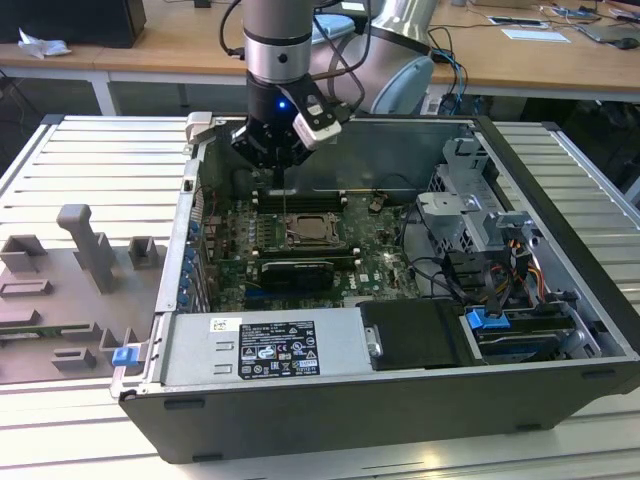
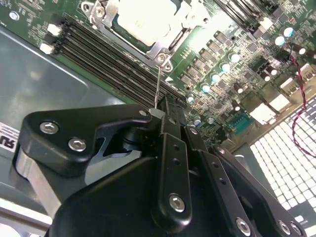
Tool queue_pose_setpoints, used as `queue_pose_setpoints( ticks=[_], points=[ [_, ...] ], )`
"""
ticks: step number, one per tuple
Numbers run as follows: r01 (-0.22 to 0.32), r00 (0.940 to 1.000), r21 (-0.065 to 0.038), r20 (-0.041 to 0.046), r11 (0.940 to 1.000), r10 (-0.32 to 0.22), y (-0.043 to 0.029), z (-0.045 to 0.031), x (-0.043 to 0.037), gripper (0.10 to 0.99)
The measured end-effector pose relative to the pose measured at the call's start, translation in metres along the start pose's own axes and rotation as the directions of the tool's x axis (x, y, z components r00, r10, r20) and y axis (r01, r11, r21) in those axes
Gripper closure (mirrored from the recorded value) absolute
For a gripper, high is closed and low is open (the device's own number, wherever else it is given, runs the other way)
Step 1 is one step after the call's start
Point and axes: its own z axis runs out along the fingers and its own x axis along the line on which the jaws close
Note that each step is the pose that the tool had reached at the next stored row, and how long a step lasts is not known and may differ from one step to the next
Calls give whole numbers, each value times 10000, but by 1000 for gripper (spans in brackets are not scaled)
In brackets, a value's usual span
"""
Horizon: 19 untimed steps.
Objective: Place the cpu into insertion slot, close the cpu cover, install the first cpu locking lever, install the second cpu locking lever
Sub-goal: 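Install the first cpu locking lever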
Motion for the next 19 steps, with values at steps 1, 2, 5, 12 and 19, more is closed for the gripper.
queue_pose_setpoints(
  ticks=[1,2,5,12,19],
  points=[
    [0,10000,-1,1,10000,0,-2,1,-14,980],
    [0,10000,0,0,10000,0,-3,1,-24,980],
    [1,10000,0,0,10000,-1,-7,1,-59,980],
    [0,10000,-1,1,10000,0,-13,2,-115,980],
    [1,10000,-1,0,10000,-1,-20,1,-178,980]
  ],
)
